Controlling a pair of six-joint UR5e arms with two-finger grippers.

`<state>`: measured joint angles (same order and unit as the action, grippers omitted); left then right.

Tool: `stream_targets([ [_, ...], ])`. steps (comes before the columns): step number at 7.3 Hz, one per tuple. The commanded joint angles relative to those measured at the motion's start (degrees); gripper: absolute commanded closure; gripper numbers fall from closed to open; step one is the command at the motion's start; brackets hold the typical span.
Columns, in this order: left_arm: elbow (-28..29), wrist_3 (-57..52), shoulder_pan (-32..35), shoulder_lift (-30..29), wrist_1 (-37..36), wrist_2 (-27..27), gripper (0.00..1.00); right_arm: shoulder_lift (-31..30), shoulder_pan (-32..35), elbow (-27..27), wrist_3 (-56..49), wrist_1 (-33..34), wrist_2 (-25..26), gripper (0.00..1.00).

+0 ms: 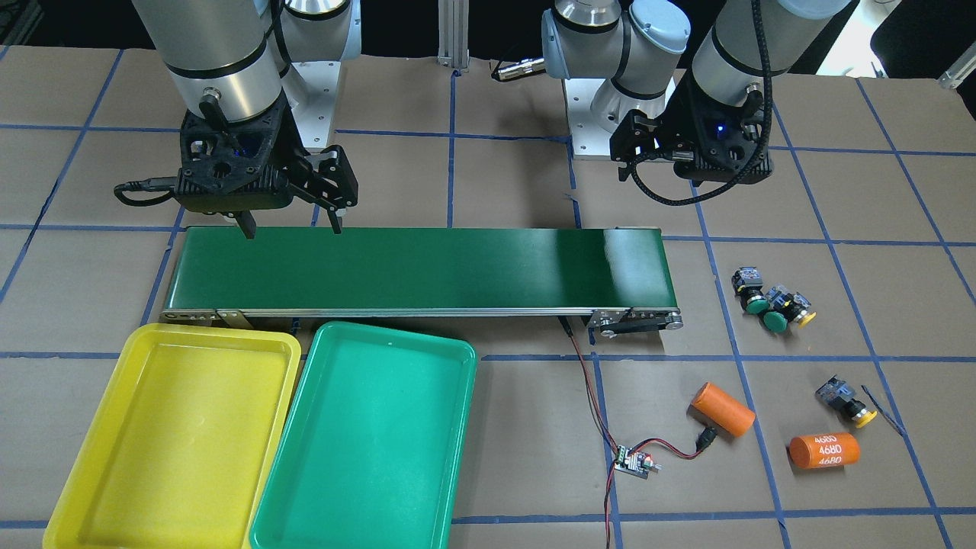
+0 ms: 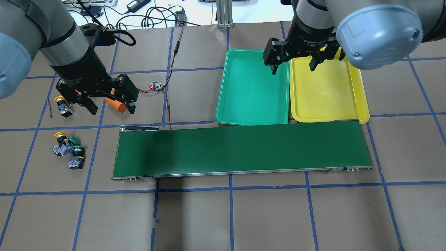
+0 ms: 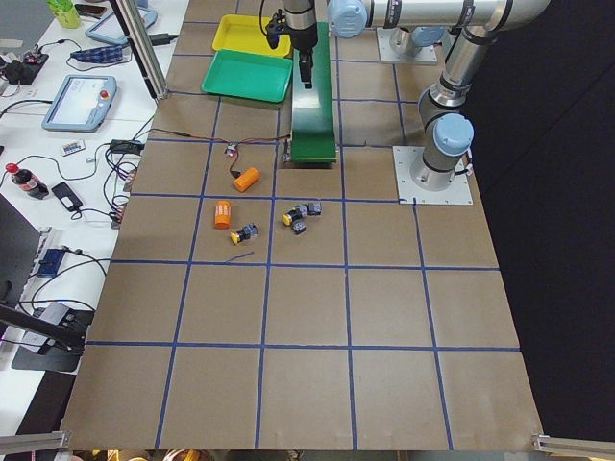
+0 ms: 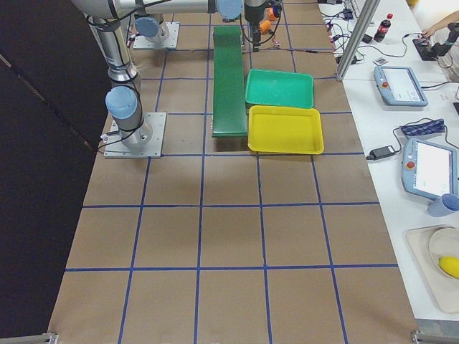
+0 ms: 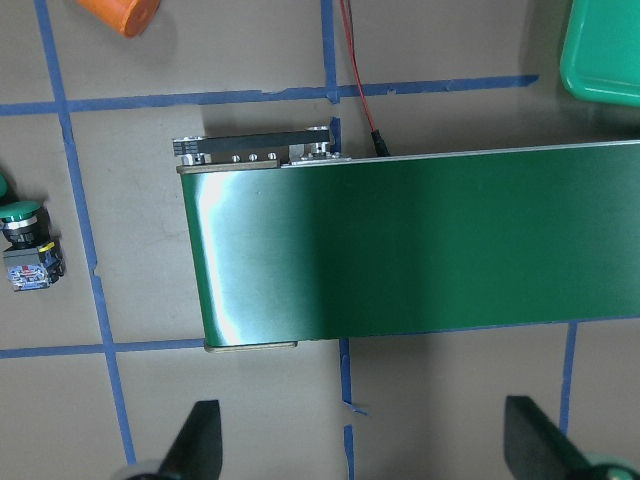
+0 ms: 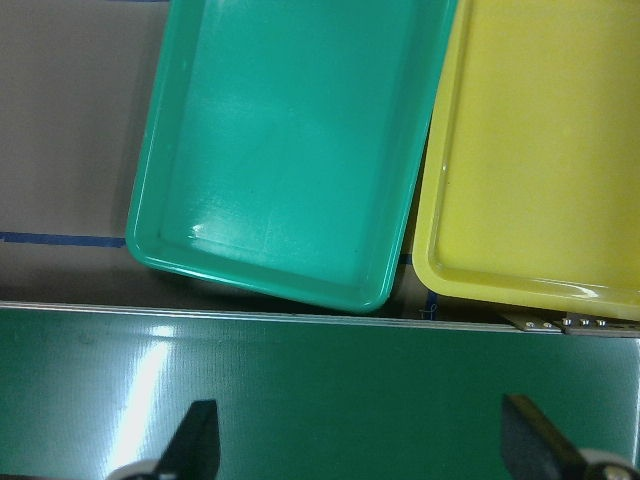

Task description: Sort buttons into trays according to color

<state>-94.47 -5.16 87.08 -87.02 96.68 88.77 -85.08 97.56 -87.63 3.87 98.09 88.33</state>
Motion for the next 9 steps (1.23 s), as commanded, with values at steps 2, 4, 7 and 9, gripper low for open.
stream_targets([
  [2,-1.1,-0.8,-0.6,0.9,-0.9,0.0,0.00,0.0,0.0,0.0,0.0,0.0,0.0,0.00],
  [4,-1.2,-0.6,-0.5,0.9,-1.3,0.0,0.00,0.0,0.0,0.0,0.0,0.0,0.0,0.00],
  [7,-1.2,-0.8,-0.5,0.5,-1.3,0.0,0.00,0.0,0.0,0.0,0.0,-0.1,0.0,0.00],
  [9,-1.2,-0.9,-0.5,0.0,-2.4,0.0,0.00,0.0,0.0,0.0,0.0,-0.1,-0.1,0.00],
])
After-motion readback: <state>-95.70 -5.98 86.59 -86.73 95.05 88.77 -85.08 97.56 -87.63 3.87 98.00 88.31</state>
